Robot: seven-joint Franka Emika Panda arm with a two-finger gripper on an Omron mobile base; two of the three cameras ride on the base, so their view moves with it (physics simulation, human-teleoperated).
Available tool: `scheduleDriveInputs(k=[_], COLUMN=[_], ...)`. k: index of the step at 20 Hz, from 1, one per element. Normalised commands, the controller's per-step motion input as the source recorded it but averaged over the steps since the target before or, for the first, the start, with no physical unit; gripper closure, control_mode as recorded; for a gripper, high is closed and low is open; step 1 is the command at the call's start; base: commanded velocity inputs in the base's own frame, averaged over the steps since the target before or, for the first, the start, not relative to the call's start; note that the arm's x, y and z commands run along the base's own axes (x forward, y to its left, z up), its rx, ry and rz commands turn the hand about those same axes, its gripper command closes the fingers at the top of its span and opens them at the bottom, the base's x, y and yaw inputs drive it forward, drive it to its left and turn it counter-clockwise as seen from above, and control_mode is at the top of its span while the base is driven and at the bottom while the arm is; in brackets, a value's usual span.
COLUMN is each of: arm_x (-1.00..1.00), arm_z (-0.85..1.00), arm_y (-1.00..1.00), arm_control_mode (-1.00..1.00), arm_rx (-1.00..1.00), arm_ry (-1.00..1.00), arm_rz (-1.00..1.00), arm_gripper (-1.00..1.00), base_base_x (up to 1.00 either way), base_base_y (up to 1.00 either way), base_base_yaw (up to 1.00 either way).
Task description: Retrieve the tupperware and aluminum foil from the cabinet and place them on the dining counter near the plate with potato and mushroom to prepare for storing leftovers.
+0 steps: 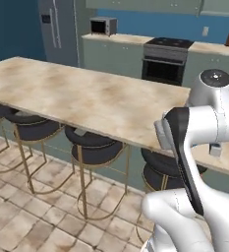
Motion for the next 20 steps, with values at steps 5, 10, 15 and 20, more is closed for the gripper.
scheduleDriveInputs(k=[5,10,15,20], arm_x=[0.0,0.0,0.0,0.0], arm_z=[0.0,0.0,0.0,0.0], arm_y=[0.0,0.0,0.0,0.0], arm_control_mode=[1.0,1.0,1.0,1.0], arm_rx=[0.0,0.0,0.0,0.0], arm_ry=[0.0,0.0,0.0,0.0], arm_rz=[0.0,0.0,0.0,0.0], arm_gripper=[1.0,1.0,1.0,1.0], base_base_x=[0.7,0.58,0.49,0.47], base_base_y=[0.57,0.23,0.01,0.07], base_base_yaw=[-0.63,-0.65,-0.61,-0.53])
